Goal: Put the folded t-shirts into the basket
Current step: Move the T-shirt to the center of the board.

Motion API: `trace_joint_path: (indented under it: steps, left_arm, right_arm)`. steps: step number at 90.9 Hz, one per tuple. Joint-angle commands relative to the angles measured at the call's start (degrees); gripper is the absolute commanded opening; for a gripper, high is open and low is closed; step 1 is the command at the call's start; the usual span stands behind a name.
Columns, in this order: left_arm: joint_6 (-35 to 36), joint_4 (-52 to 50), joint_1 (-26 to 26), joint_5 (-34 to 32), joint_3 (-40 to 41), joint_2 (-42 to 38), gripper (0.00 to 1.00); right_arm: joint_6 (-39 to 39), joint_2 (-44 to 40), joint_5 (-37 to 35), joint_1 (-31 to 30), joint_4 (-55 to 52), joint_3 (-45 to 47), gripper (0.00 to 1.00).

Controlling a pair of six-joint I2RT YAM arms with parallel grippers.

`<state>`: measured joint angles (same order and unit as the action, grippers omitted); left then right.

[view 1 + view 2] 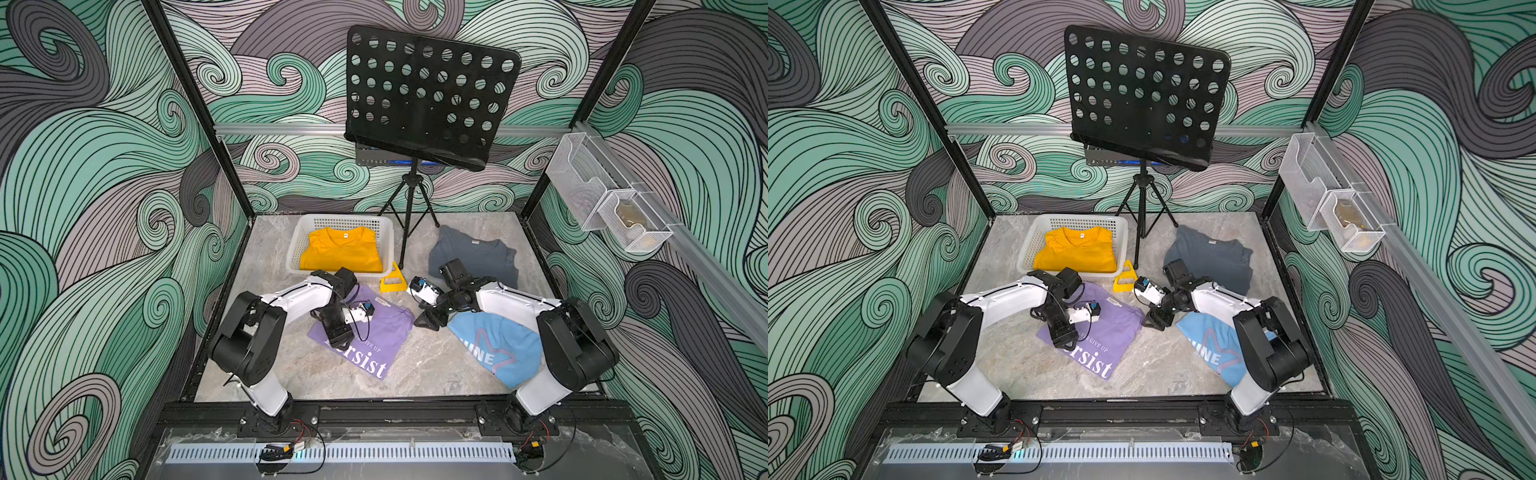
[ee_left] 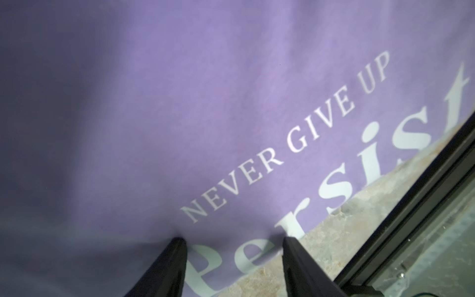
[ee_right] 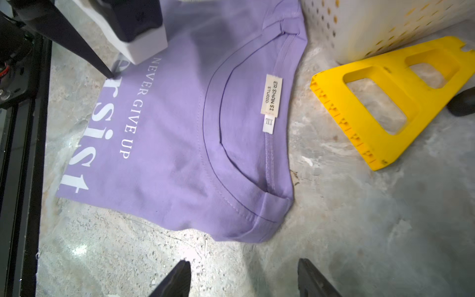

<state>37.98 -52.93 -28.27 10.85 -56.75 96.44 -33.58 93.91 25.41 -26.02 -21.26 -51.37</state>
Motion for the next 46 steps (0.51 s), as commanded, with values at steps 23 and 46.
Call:
trace_joint_path:
  steps: [23,46]
  left_arm:
    - [-0.5,-7.6,-13.5,13.7,0.2,-1.9,0.67]
    - [-4.4,-2.2,-9.8,5.2,-0.8,-10.3,0.75]
  right_arm:
    - [1.0,-0.7,-0.9,2.5,0.8,0.6,0.72]
    - [0.7,0.6,-1.6,1.7,0.1,0.3,0.75]
